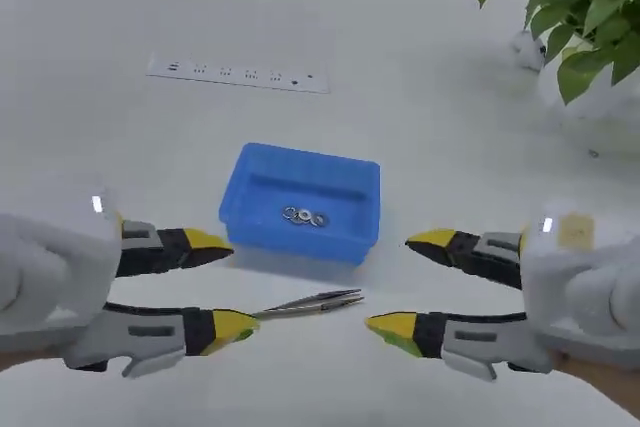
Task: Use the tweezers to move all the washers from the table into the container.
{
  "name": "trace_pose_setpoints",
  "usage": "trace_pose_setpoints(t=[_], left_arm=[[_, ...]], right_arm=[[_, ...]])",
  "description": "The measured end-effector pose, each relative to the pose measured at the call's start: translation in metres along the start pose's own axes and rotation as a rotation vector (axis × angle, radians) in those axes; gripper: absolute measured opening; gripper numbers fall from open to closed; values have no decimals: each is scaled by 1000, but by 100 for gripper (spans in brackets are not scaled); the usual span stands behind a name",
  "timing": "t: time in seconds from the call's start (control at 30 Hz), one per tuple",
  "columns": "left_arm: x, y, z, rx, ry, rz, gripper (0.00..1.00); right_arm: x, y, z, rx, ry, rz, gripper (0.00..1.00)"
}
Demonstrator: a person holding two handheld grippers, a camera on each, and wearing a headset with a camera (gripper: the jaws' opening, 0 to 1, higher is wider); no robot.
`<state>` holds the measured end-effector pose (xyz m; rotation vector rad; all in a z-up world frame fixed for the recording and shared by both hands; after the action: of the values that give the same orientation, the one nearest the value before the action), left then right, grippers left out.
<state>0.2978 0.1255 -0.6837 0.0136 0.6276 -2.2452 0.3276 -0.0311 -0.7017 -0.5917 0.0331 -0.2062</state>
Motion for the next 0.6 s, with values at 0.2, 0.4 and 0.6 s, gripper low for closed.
trace_pose_setpoints(t=[0.2, 0.4, 0.6], left_arm=[[-3, -17, 18, 18, 57, 32, 98], [2, -29, 19, -13, 124, 48, 100], [-3, -42, 18, -54, 218, 60, 100]], right_arm=[[-9, -5, 17, -46, -105, -49, 95], [-17, -5, 25, -46, -94, -62, 100], [-25, -15, 24, -77, -113, -74, 100]])
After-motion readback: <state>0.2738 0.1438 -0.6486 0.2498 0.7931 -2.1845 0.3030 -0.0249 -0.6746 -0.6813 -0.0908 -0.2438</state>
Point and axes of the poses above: the centre of the closed fingertips' face, and the gripper's own axes: y roughly forward along the fingers, x roughly to its right, z roughly out of its top, the point moved 3 cm from there along -y, roughly backward along the fingers, and after that the axes turned 14 degrees about z, right-handed, at the moved point
